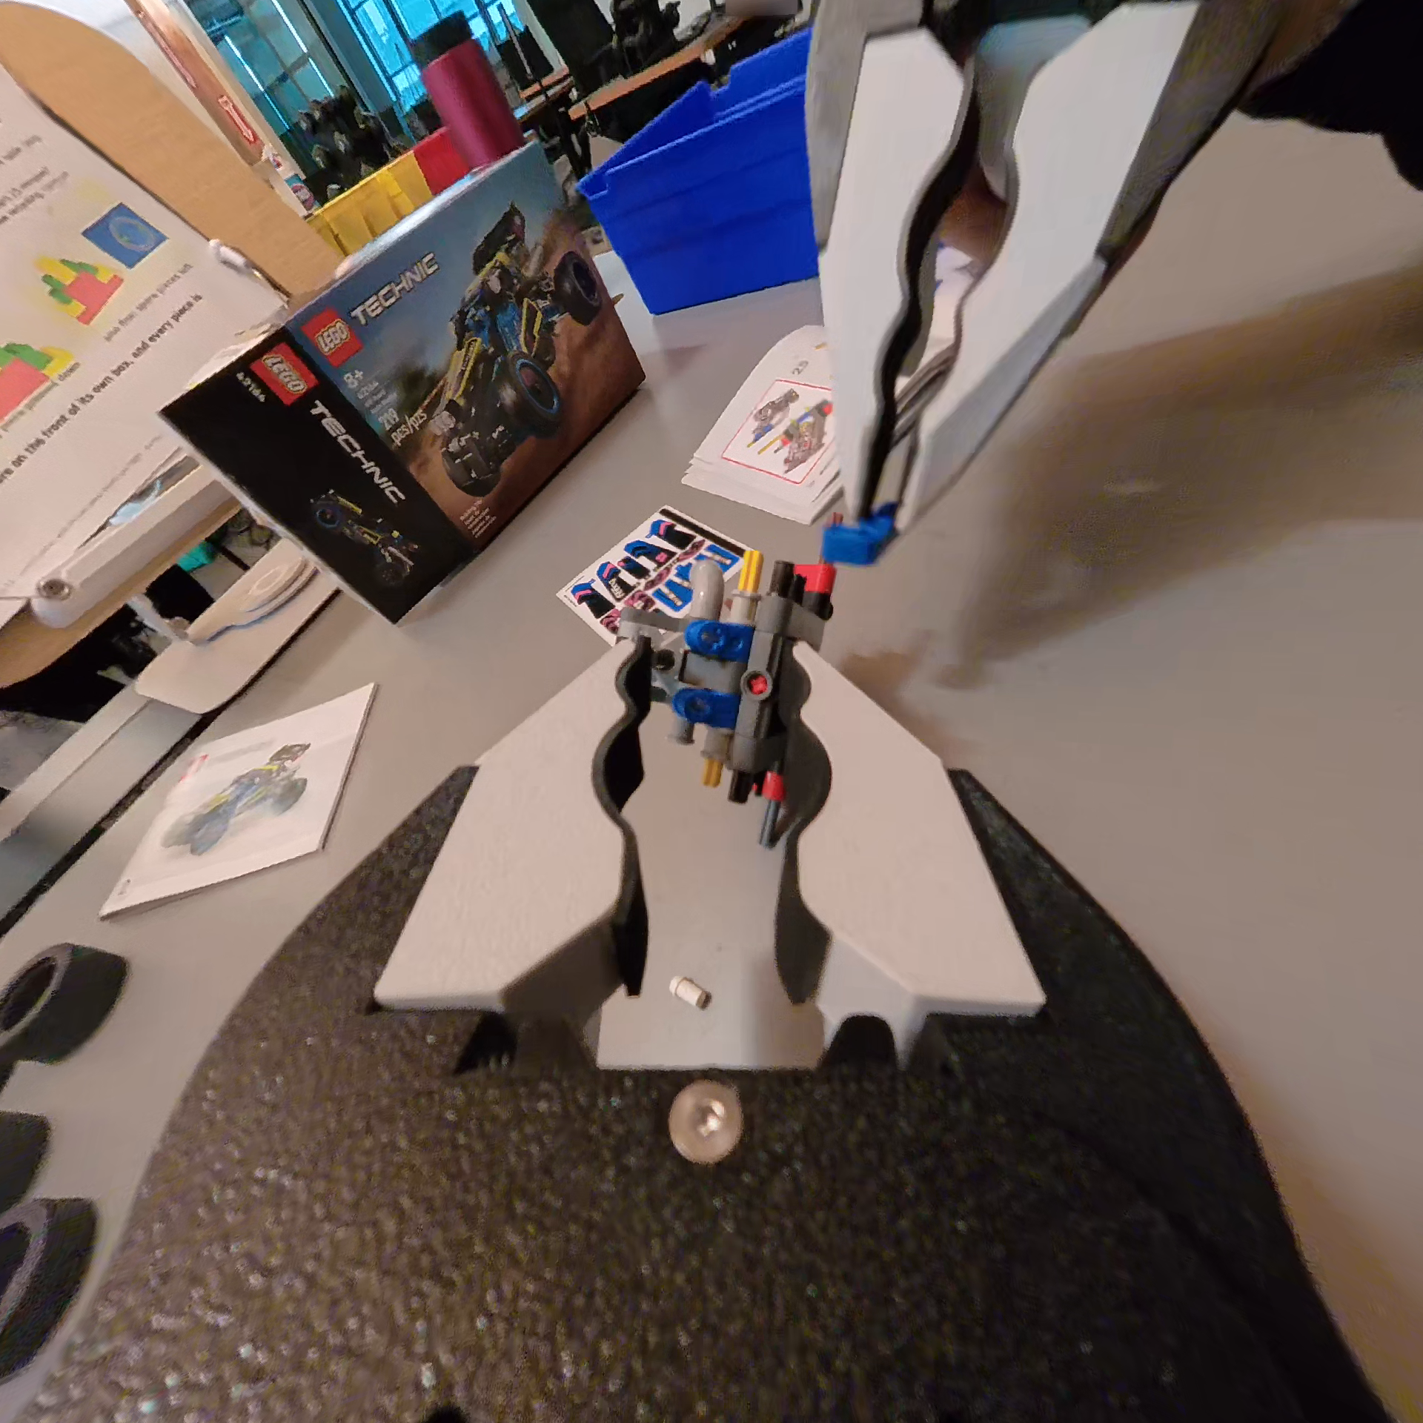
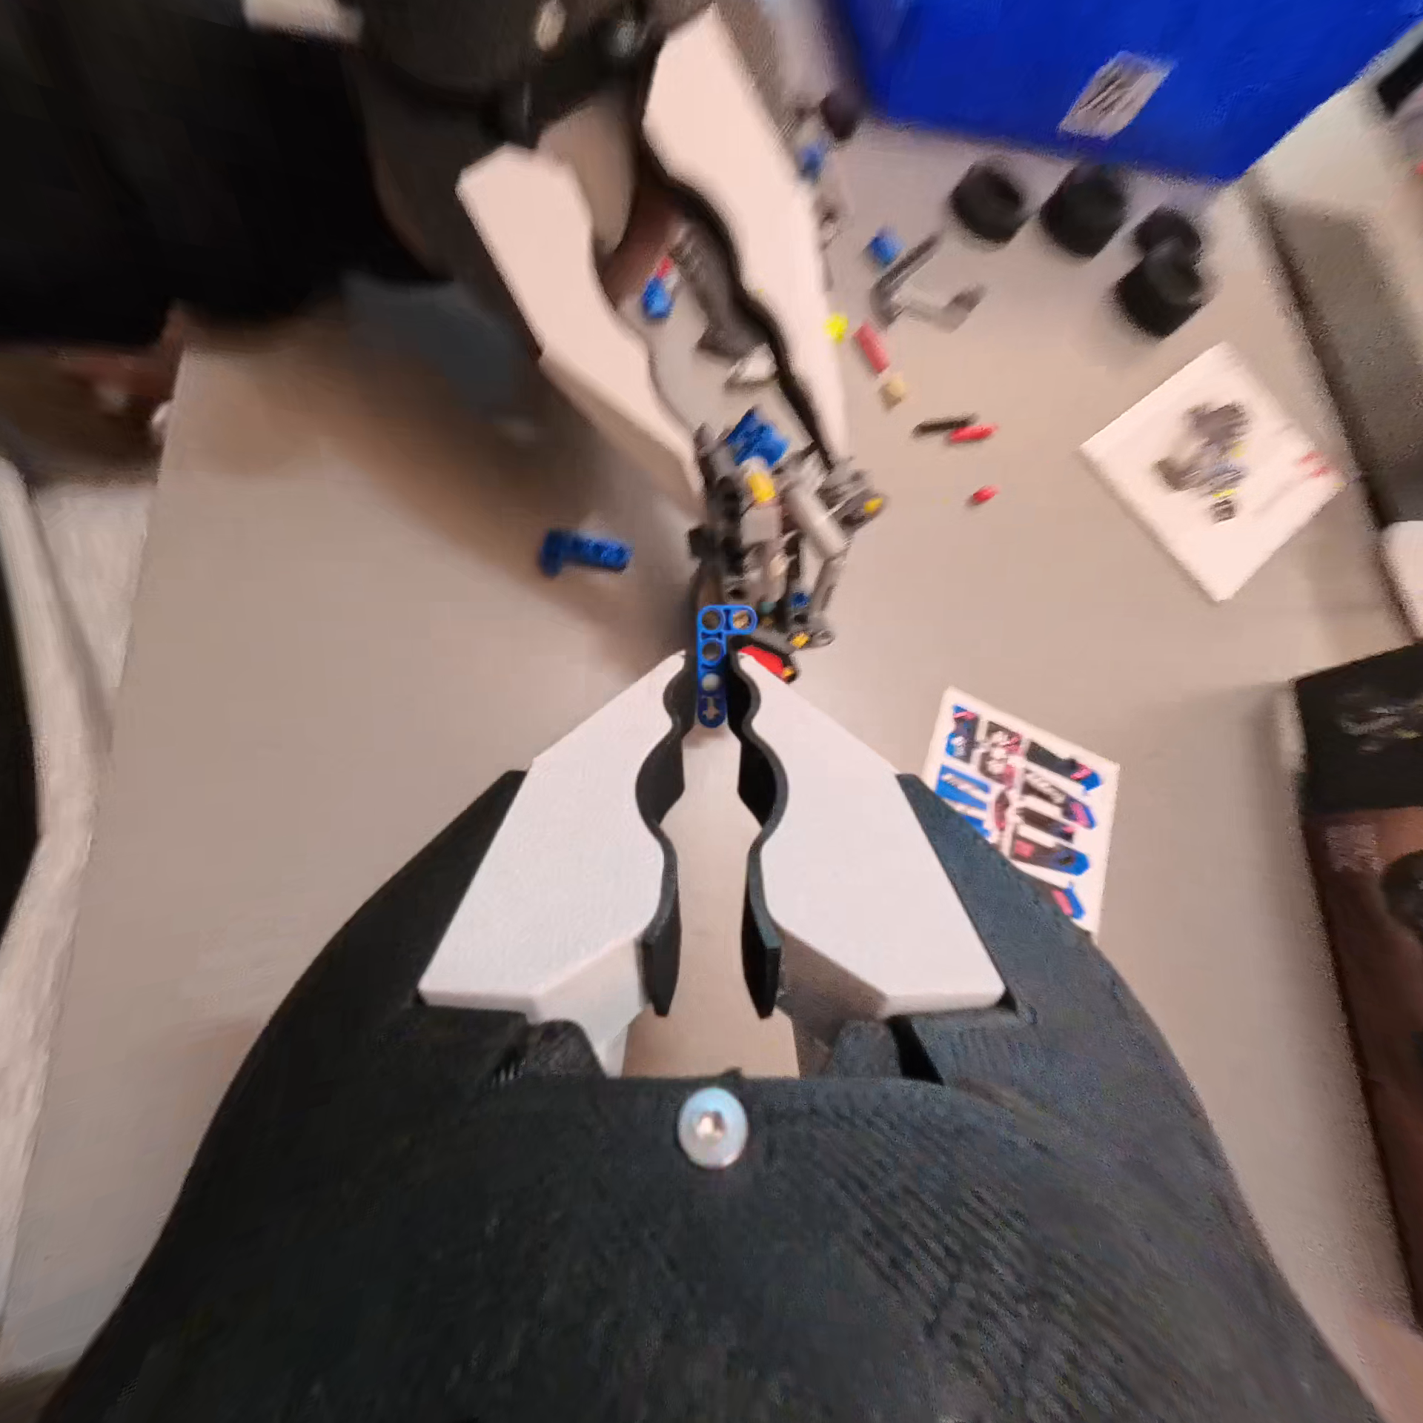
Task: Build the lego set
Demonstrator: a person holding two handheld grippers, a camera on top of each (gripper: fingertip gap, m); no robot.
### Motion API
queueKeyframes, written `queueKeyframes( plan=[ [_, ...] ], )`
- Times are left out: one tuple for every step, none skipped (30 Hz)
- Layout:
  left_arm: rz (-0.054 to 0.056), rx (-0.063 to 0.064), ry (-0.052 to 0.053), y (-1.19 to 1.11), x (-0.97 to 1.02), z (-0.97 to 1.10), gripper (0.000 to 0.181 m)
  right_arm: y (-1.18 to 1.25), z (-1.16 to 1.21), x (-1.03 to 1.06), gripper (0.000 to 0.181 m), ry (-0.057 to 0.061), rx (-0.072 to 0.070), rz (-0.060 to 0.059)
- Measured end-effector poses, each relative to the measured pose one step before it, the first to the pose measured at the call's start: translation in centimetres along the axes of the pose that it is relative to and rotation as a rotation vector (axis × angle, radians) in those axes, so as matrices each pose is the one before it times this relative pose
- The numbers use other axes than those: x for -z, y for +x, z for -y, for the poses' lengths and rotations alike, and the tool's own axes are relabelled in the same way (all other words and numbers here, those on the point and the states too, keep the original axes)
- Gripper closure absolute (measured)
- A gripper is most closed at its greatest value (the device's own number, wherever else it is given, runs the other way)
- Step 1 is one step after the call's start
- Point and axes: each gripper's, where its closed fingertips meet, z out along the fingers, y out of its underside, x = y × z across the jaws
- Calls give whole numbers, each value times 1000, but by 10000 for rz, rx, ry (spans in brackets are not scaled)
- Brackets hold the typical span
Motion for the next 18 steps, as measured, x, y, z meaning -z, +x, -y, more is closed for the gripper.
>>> queueKeyframes(
  plan=[
    [-7,215,77,-145,72,-39,151,827,659,313,176,376,-199,-548],
    [-11,186,60,-124,61,-34,151,537,343,100,177,194,-159,-313],
    [-9,120,51,-81,72,-22,151,238,254,-73,176,162,-136,-98],
    [-7,55,38,-33,44,-17,151,164,293,-183,176,209,-103,-38],
    [-5,27,16,-15,28,-14,151,-32,177,-231,177,137,-88,91],
    [5,-6,-4,-4,9,6,151,-328,128,-216,176,81,-30,273],
    [11,-40,-15,14,-6,2,151,-109,212,-153,176,145,48,68],
    [14,-62,-23,32,-25,11,151,212,226,-79,177,150,197,-196],
    [20,-91,-32,37,-25,13,151,66,108,-59,177,56,320,-131],
    [26,-106,-41,50,-49,11,151,-69,10,-41,177,-61,207,0],
    [26,-91,-47,39,-49,10,151,-256,-2,-44,177,-93,64,166],
    [24,-81,-40,45,-69,13,151,-375,138,-50,177,10,63,226],
    [12,-77,-29,47,-54,17,151,-146,176,-39,177,65,112,49],
    [-4,-53,-22,51,-43,9,151,42,-7,-42,177,-37,114,-77],
    [-5,-17,-14,29,-29,-4,151,-217,-144,-53,177,-116,120,128],
    [-3,2,1,6,0,1,151,-225,6,-51,177,0,88,135],
    [-7,0,10,5,11,6,151,-108,194,-35,177,126,74,61],
    [-3,-23,10,13,19,4,151,-114,41,-62,177,25,12,83]
  ],
)
